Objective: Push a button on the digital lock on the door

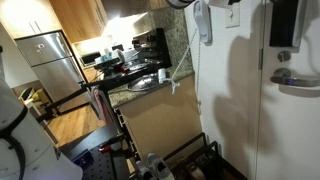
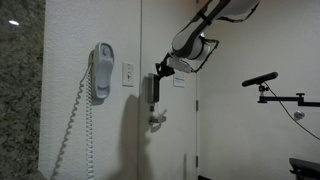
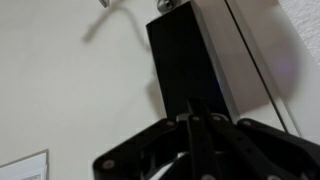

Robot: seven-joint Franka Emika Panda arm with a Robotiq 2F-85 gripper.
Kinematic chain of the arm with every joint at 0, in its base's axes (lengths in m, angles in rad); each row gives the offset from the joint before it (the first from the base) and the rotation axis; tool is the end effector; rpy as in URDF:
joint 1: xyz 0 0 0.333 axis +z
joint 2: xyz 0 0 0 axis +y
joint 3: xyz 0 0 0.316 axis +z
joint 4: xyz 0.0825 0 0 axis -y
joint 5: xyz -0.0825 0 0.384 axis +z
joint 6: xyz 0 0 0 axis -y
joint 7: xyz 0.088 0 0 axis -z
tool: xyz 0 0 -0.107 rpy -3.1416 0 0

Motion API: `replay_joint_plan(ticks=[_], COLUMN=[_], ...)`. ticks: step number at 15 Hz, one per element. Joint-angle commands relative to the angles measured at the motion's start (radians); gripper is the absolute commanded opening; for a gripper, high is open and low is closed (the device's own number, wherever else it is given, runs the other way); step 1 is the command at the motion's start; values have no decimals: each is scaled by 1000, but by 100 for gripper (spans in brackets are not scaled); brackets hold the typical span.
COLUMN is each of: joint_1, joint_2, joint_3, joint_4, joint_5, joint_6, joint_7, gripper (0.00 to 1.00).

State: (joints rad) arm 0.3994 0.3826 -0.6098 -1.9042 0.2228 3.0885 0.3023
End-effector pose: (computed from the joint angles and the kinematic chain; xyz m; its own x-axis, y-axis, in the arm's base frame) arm 0.6603 -0.1129 0.4374 0.4948 -0.4424 0.7479 -0.4739 -0.8588 -0.1945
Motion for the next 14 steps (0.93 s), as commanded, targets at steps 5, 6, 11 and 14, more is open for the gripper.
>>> replay_joint_plan(ticks=[5,6,11,14], joint_1=[-9,-1,-2,-2], joint_2=[12,6,6,6], joint_3=[3,2,2,2], joint_4=[28,1,1,1], joint_5=[5,0,0,0], joint_6=[-33,0,-1,-1], joint_7=[5,0,0,0], gripper=[0,1,1,1])
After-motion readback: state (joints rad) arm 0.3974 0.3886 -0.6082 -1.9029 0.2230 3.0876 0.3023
